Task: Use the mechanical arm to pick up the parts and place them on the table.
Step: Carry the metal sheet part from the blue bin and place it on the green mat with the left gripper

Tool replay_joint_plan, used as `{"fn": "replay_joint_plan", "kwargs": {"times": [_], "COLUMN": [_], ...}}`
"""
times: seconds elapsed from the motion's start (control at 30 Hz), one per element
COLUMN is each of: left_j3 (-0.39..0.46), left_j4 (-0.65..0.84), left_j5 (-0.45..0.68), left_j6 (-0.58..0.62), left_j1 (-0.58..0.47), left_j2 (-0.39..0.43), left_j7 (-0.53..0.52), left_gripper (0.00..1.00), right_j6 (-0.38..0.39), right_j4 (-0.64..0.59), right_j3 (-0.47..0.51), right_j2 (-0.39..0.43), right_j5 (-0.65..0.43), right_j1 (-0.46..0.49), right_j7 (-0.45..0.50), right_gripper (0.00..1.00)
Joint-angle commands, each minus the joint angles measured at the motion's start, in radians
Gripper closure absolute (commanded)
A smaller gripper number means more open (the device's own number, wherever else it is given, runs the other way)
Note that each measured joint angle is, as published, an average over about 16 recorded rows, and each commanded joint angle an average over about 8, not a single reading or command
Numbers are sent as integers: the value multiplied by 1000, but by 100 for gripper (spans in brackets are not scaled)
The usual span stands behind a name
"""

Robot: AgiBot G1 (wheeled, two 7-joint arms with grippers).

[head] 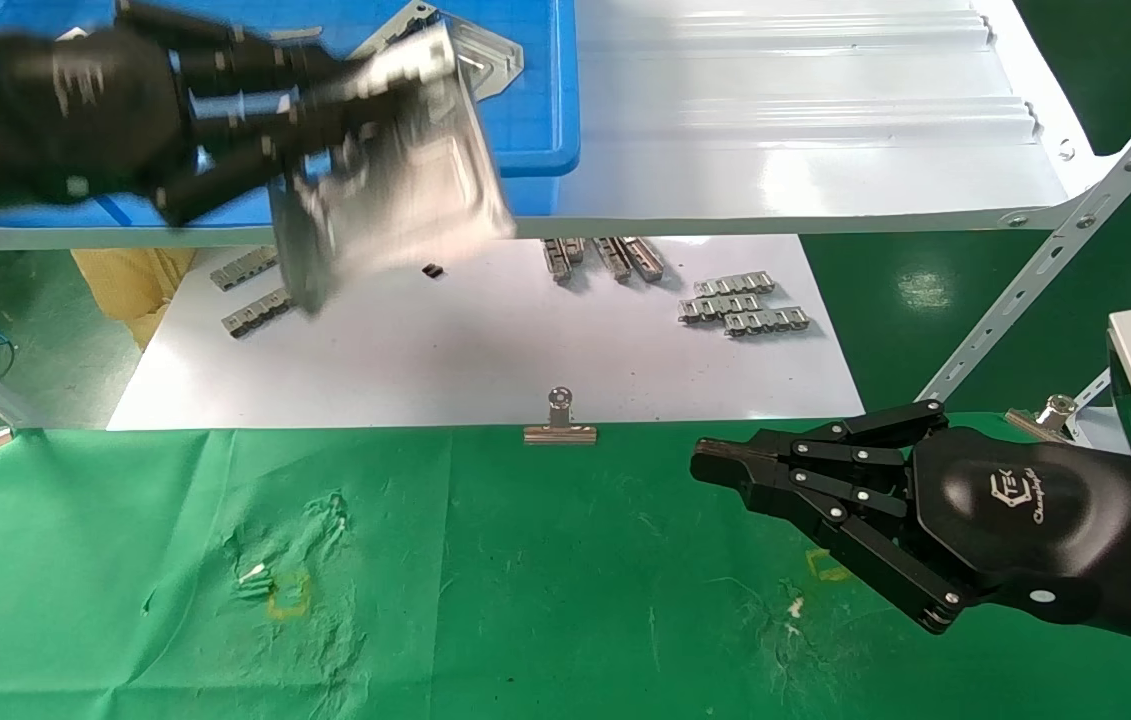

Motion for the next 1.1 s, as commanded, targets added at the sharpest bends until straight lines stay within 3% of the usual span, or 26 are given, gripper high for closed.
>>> {"fn": "replay_joint_plan", "kwargs": {"times": [0.03,0.23,0.43,0.7,1.1], "left_j3": [26,146,277,408,473], "left_j4": [-82,-256,-302,-233,-53], "left_j5": [-30,-89,-52,6,105], "left_j6": [1,-6,-10,-23,-77], "left_j1": [43,140,192,185,160], "left_j2": [-28,-125,-173,-181,-120], "left_j7": [3,26,87,189,310], "left_gripper": [100,100,100,100,100], "right_j6": [0,0,0,0,0], "right_j4": [0,0,0,0,0], "right_j3": [0,0,0,0,0], "right_j2": [0,0,0,0,0], "right_j5": [0,0,0,0,0], "right_j1": [0,0,0,0,0], "right_j7": [0,0,0,0,0], "right_gripper": [100,100,100,100,100]}}
